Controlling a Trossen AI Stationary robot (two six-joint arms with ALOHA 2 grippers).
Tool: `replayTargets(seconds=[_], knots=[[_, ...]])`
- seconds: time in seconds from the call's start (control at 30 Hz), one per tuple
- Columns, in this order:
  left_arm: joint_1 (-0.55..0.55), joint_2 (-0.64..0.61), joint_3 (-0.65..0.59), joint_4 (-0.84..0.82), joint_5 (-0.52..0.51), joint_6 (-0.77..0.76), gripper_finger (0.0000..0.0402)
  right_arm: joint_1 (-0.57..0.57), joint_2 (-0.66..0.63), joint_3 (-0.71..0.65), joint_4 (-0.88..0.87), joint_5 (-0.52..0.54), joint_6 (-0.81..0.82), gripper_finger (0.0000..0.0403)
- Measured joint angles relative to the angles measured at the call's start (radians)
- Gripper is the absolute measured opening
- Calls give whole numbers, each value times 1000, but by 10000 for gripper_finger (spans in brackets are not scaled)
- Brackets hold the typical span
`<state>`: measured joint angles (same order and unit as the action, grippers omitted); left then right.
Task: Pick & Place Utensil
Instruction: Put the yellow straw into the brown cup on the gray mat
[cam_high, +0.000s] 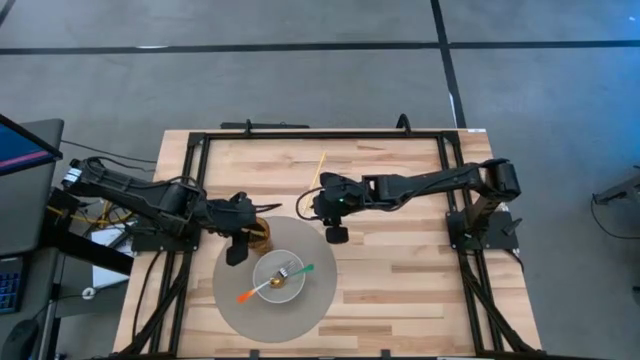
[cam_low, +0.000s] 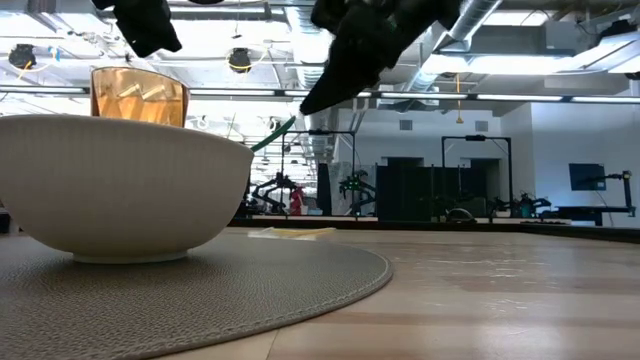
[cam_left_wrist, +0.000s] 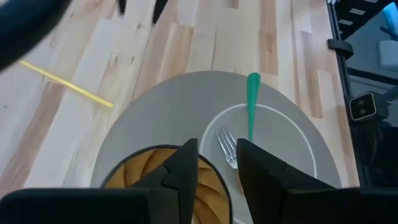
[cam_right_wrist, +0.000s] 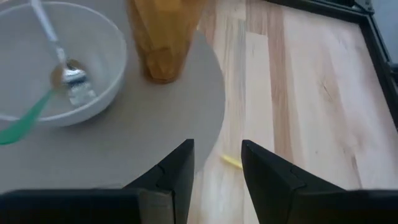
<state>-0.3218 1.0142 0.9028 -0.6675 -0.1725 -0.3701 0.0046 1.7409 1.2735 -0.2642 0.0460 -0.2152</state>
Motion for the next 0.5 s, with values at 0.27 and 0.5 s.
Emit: replayTargets(seconds=[0.27,0.5], knots=[[1,0,0,29,-69,110,107,-100,167,9,31,-5,-42,126],[3,0,0,39,-79,112,106,-130,341,111,16,-85,-123,126]])
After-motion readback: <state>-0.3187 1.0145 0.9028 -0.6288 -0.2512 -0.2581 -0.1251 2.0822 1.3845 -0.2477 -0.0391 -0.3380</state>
